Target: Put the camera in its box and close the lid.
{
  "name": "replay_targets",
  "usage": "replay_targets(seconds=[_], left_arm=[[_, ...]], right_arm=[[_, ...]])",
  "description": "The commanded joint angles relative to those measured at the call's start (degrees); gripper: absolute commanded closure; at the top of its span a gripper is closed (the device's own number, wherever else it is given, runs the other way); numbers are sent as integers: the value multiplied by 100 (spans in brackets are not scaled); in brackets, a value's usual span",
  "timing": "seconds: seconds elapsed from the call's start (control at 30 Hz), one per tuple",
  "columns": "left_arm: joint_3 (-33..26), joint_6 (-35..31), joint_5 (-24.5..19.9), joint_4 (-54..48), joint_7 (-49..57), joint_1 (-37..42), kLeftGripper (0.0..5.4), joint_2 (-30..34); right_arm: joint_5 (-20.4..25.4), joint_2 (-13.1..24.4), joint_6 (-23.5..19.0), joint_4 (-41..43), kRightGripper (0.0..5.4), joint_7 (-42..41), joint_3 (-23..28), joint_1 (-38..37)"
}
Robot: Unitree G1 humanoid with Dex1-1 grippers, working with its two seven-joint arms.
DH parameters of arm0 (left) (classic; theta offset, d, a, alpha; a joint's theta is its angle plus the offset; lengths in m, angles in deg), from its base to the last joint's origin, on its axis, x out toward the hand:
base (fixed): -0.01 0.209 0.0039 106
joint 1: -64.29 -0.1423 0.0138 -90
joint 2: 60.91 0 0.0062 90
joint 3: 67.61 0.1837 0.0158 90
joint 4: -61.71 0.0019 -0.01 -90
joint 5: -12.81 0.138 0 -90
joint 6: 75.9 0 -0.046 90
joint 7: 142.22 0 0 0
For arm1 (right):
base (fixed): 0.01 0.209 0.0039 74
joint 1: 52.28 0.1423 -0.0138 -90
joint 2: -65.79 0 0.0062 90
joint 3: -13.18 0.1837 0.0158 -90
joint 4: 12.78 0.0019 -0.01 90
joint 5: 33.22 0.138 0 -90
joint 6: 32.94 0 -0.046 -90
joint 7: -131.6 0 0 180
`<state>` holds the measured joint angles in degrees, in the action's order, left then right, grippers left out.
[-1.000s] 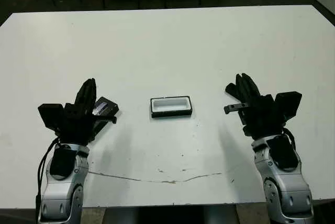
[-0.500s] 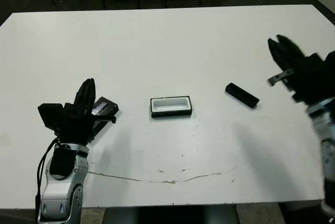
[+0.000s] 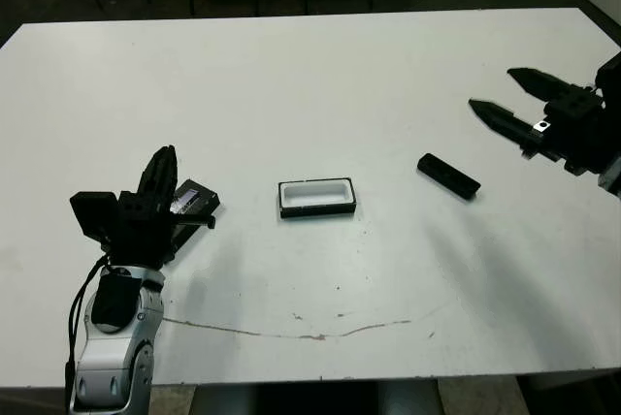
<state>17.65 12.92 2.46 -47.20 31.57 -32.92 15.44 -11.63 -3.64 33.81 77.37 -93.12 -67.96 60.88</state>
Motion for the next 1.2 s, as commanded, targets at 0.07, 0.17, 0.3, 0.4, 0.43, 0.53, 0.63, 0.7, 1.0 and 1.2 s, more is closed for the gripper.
replay_targets(seconds=[0.07, 0.17, 0.3, 0.4, 0.43, 0.53, 0.63, 0.7, 1.0, 1.2], left_arm=[[-13, -93, -7, 44, -11, -69, 540, 47], [-22, -111, -17, 55, -14, -60, 540, 54], [-22, -84, -11, 77, -9, -59, 540, 52], [-18, -119, 3, 59, 13, -67, 540, 49], [-18, -136, -3, 46, 17, -72, 540, 47], [-19, -110, -12, 62, -17, -79, 540, 64], [-12, -132, 22, 45, 5, -86, 540, 68], [-13, -91, 15, 68, -10, -84, 540, 63], [-42, -29, 6, 114, -64, -97, 540, 83], [-58, -95, -24, 82, -38, -106, 540, 59]], right_arm=[[2, 49, -35, -369, 128, -251, -121, 120], [-25, 26, 38, -591, 76, -404, -196, 200], [-2, -21, -143, -650, 5, -417, -286, 222], [34, -62, -239, -622, 2, -438, -360, 196], [38, -78, -247, -597, 2, -448, -390, 177], [34, -102, -290, -520, 2, -473, -474, 137], [47, -97, -480, -434, 2, -432, -529, 111], [22, -73, -572, -412, 2, -444, -580, 105], [-52, -88, -894, -549, 2, -396, -656, 77], [-204, -75, -883, -733, 2, -342, -708, 113]])
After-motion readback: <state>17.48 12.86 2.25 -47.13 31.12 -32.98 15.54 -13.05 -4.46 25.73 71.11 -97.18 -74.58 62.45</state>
